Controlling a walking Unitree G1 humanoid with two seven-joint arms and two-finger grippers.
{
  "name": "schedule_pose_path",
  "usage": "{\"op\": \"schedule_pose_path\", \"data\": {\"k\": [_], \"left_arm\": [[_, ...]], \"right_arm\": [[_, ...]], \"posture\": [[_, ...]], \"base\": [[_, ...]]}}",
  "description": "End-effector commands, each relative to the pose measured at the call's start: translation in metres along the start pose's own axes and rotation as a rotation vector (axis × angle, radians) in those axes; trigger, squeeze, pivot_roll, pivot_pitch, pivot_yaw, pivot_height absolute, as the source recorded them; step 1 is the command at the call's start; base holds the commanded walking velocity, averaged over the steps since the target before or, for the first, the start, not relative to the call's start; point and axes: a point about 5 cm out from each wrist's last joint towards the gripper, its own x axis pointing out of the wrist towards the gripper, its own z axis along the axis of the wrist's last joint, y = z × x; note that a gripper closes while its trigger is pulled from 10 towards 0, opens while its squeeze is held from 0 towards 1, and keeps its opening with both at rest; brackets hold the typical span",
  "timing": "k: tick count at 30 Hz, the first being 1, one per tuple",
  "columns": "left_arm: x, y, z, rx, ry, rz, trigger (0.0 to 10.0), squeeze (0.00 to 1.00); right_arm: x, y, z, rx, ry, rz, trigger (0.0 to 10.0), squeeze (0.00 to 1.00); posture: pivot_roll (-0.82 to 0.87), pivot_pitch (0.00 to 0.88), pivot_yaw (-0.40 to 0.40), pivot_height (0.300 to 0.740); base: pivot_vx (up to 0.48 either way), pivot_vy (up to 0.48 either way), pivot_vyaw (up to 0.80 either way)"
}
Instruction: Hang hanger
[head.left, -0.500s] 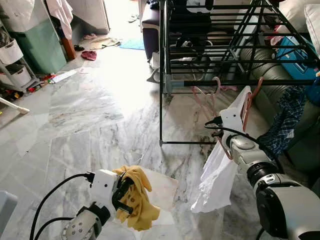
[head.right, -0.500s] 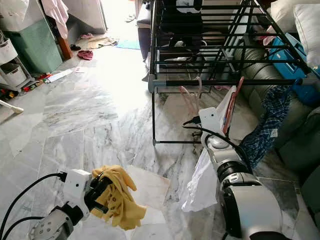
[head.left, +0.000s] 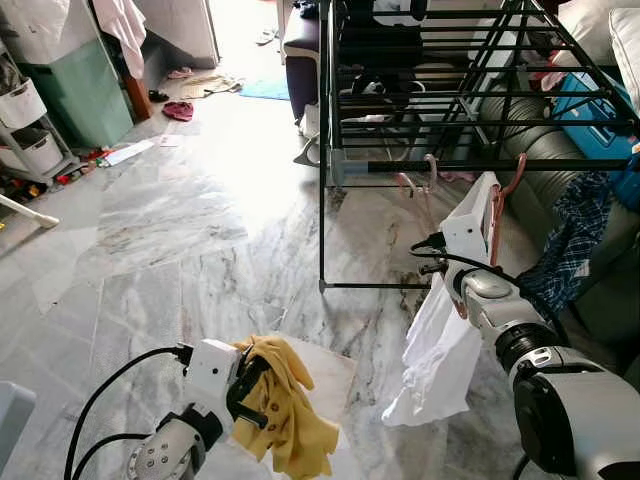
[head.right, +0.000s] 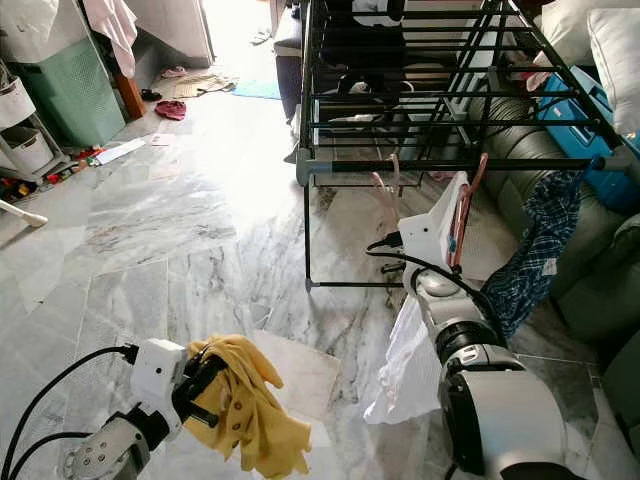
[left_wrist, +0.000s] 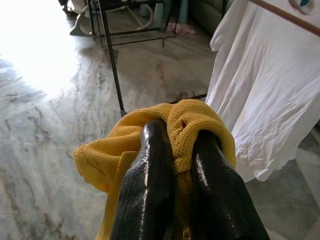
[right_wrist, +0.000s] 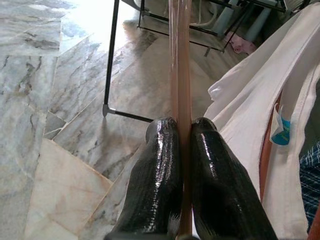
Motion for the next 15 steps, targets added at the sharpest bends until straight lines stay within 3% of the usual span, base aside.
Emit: {"op": "schedule_pose_path", "data": {"k": [1, 3, 4, 9, 15], "left_arm": [[0.001, 0.005, 0.006, 0.04, -0.036, 0.041, 10.0, 0.0], [0.002, 0.007, 0.008, 0.044, -0.046, 0.056, 10.0, 0.0], [0.005, 0.011, 0.012, 0.05, -0.071, 0.09, 10.0, 0.0], [0.009, 0.016, 0.017, 0.06, -0.104, 0.131, 10.0, 0.0], [0.014, 0.014, 0.018, 0.062, -0.114, 0.129, 10.0, 0.0]], "right_arm": [[0.001, -0.001, 0.013, 0.003, -0.031, -0.002, 0.0, 0.0], [0.002, -0.001, 0.016, 0.011, -0.049, -0.001, 0.0, 0.0], [0.002, 0.001, 0.028, 0.029, -0.115, 0.006, 0.0, 0.0], [0.001, 0.006, 0.045, 0.062, -0.237, 0.014, 0.0, 0.0], [-0.001, 0.008, 0.039, 0.085, -0.269, 0.01, 0.0, 0.0]], "posture": [[0.16, 0.026, 0.001, 0.74], [0.16, 0.023, -0.001, 0.74], [0.16, 0.017, -0.005, 0.74], [0.14, 0.006, -0.008, 0.74], [0.12, 0.0, -0.004, 0.74]], "base": [[0.0, 0.0, 0.0], [0.0, 0.0, 0.0], [0.0, 0.0, 0.0], [0.0, 0.0, 0.0], [0.0, 0.0, 0.0]]}}
